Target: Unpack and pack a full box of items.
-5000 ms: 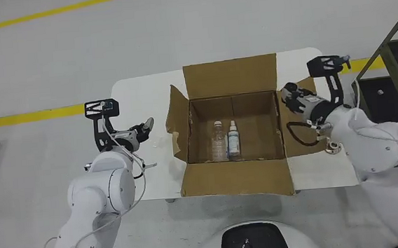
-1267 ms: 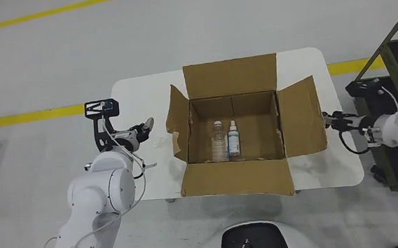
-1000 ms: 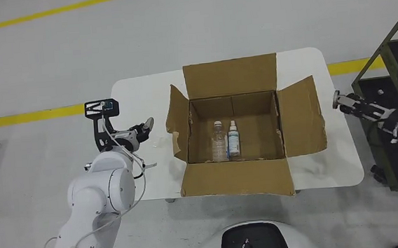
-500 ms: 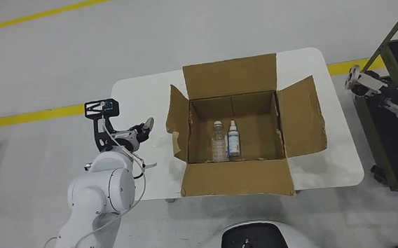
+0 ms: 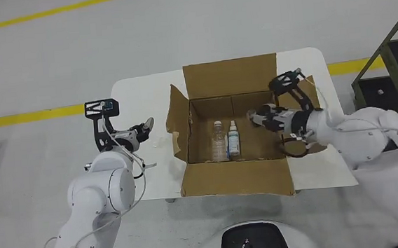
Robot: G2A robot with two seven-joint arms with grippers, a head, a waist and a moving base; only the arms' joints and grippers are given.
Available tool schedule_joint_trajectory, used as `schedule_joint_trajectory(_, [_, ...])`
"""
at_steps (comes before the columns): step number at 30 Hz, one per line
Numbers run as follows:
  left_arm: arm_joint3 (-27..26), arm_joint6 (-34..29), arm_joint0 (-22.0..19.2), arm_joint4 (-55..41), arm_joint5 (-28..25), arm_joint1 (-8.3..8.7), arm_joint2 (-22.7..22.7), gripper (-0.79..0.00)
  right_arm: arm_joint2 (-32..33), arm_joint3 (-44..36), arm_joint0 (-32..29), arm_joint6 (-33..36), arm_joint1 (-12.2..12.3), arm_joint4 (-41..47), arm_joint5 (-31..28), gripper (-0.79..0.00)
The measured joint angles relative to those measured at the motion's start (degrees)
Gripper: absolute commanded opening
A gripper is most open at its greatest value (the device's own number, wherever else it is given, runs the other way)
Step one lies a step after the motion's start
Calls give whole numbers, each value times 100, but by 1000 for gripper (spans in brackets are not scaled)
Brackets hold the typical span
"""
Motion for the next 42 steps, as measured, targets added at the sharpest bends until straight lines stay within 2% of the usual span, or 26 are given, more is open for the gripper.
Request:
schedule_joint_trajectory(4, [0,0,0,0,0,0,0,0,-1234,612,529,-6,-185,-1326,791,-785])
schedule_joint_trajectory(8, [0,0,0,0,0,0,0,0,-1944,1177,867,89,-350,-1922,1313,-785])
schedule_joint_trajectory(13, [0,0,0,0,0,0,0,0,-2424,1824,1142,79,-548,-2241,1706,-785])
schedule_joint_trajectory(20, [0,0,0,0,0,0,0,0,-2605,2689,1441,-126,-780,-1942,1707,-779])
schedule_joint_trajectory(23, [0,0,0,0,0,0,0,0,-2671,2997,1562,-213,-871,-1836,1630,-570])
schedule_joint_trajectory(29, [0,0,0,0,0,0,0,0,-2739,3443,1732,-279,-1024,-1646,1523,-474])
schedule_joint_trajectory(34, [0,0,0,0,0,0,0,0,-2654,3520,1784,-314,-1082,-1554,1427,-437])
schedule_joint_trajectory(37, [0,0,0,0,0,0,0,0,-2472,3360,1753,-365,-1071,-1435,1318,-465])
schedule_joint_trajectory(39, [0,0,0,0,0,0,0,0,-2256,3101,1686,-438,-1031,-1300,1190,-536])
schedule_joint_trajectory(40, [0,0,0,0,0,0,0,0,-2052,2843,1604,-504,-983,-1220,1070,-600])
schedule_joint_trajectory(41, [0,0,0,0,0,0,0,0,-1860,2602,1519,-563,-935,-1166,976,-745])
schedule_joint_trajectory(42, [0,0,0,0,0,0,0,0,-1638,2330,1411,-609,-880,-1101,878,-785])
